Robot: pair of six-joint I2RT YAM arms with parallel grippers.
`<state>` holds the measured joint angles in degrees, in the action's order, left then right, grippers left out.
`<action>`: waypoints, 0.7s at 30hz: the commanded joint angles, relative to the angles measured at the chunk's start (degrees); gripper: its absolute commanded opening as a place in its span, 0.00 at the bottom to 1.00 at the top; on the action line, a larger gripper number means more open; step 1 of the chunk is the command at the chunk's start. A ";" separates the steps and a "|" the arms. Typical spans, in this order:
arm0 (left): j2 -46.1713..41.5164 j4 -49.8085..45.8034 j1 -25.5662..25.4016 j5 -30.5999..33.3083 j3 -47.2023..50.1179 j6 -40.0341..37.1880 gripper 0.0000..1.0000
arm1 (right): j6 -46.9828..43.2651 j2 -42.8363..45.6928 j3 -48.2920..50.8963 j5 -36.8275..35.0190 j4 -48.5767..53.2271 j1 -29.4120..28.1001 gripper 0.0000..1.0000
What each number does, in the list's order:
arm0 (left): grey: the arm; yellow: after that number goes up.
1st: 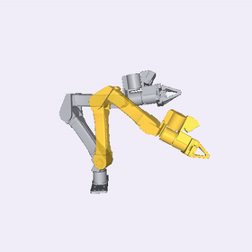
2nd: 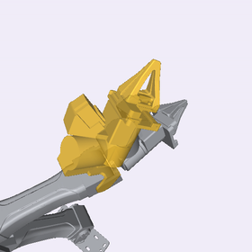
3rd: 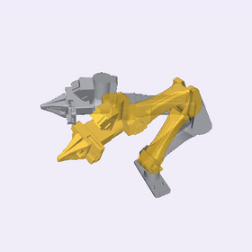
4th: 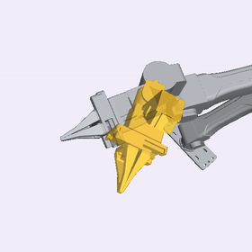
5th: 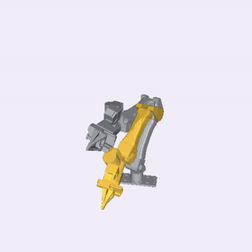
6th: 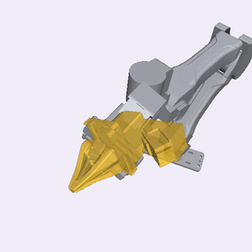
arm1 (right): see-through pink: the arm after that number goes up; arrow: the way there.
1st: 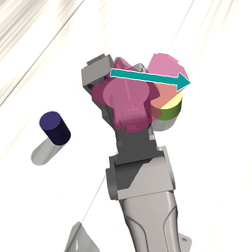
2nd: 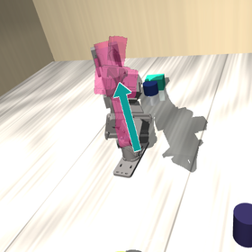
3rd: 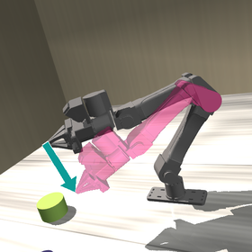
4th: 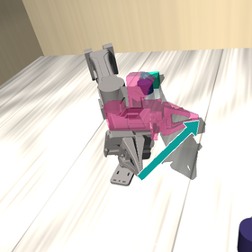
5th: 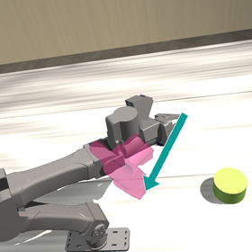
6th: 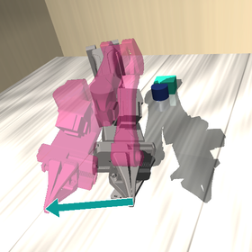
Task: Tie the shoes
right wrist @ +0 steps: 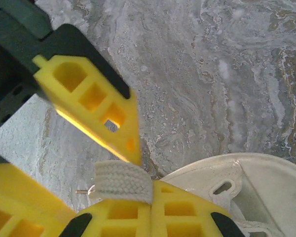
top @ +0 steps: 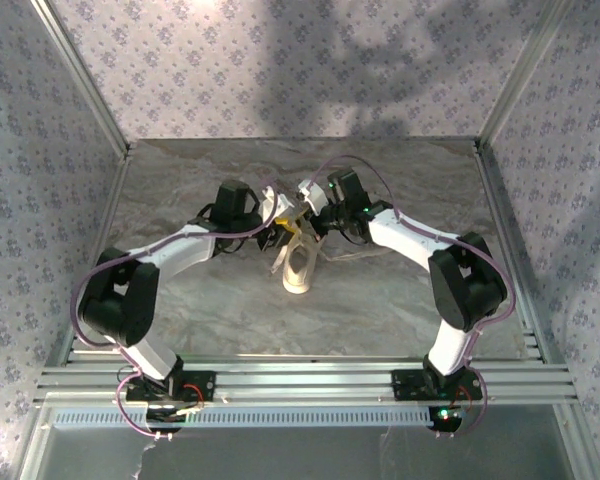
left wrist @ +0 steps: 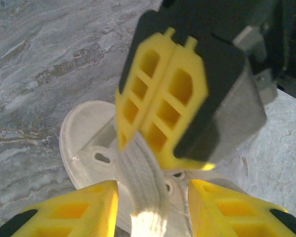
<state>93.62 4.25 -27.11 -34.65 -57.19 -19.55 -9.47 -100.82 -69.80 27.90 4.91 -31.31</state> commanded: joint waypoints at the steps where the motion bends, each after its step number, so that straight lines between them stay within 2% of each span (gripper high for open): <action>1: 0.93 0.85 -0.04 -3.28 -3.27 -2.25 0.32 | 0.25 0.98 -1.86 1.72 2.12 0.52 0.00; 3: 1.42 0.54 -0.04 -3.72 -3.82 -2.40 0.22 | 0.16 1.01 -1.92 2.26 2.36 0.69 0.00; 5: 2.13 -0.88 -0.09 -4.27 -4.73 -2.98 0.04 | 0.25 1.30 -1.61 2.89 2.08 0.91 0.00; 6: 2.39 -1.66 -0.13 -4.37 -5.20 -3.12 0.00 | 0.33 1.51 -1.49 3.16 2.04 1.09 0.00; 8: 2.87 -2.90 -0.13 -4.41 -5.82 -3.70 0.00 | 0.40 2.49 -0.81 3.88 2.19 1.79 0.14; 10: 2.71 -2.78 -0.05 -4.13 -5.59 -3.92 0.00 | 0.29 4.56 0.92 4.77 2.62 3.20 0.35; 11: 2.64 -2.55 -0.04 -4.02 -5.42 -3.92 0.00 | 0.20 5.71 3.43 4.88 3.04 4.05 0.41; 16: 2.50 -1.61 -0.04 -4.32 -5.27 -2.74 0.00 | -4.32 11.99 13.49 2.26 7.16 8.34 0.50; 21: 2.79 -1.20 -0.04 -5.42 -5.83 -0.92 0.00 | -9.53 11.12 14.66 -3.44 13.13 7.21 0.52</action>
<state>95.81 1.56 -27.11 -37.17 -61.10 -21.15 -14.28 -88.88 -55.00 27.66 12.34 -22.92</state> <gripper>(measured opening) 0.043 0.520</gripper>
